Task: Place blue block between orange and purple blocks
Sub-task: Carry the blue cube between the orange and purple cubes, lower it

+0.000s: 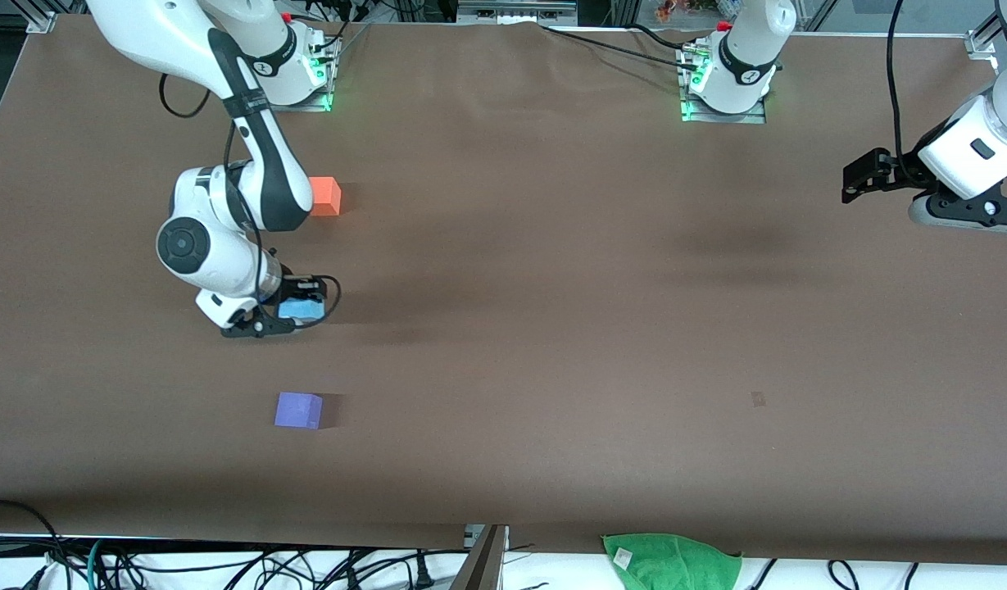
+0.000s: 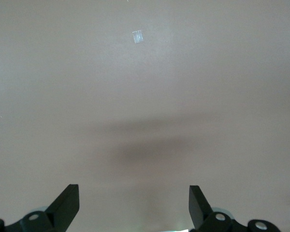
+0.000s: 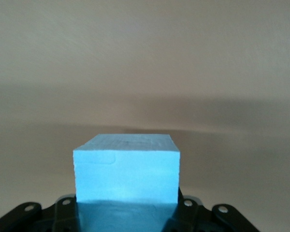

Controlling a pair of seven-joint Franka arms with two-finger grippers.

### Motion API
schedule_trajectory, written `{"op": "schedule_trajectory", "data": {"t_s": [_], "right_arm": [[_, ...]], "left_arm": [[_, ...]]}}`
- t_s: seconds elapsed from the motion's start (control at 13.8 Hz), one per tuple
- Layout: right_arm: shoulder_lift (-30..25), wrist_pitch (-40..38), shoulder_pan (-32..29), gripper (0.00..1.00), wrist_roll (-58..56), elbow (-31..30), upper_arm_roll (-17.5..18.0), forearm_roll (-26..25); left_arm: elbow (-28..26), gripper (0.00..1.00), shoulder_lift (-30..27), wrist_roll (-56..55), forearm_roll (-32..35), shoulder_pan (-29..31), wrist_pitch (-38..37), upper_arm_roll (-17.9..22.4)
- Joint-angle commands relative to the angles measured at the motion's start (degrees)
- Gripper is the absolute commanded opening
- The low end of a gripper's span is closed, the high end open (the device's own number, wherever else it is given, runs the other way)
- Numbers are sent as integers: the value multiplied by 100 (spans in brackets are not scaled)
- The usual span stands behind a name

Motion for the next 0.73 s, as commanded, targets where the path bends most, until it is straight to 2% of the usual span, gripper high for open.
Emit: {"op": "schedule_trajectory", "data": {"t_s": [0.0, 0.44, 0.58, 0.65], "right_arm": [[-136, 400, 83, 0, -44, -419, 26, 370], [146, 1156, 83, 0, -35, -666, 61, 389], [260, 1192, 92, 7, -35, -666, 79, 389], [260, 1192, 92, 18, -35, -666, 79, 389]], "left_arm": [[-22, 100, -35, 45, -79, -12, -6, 2], [-13, 100, -35, 45, -79, -12, -15, -24], [-13, 100, -35, 45, -79, -12, -15, -24], [-13, 100, -35, 45, -79, -12, -15, -24]]}}
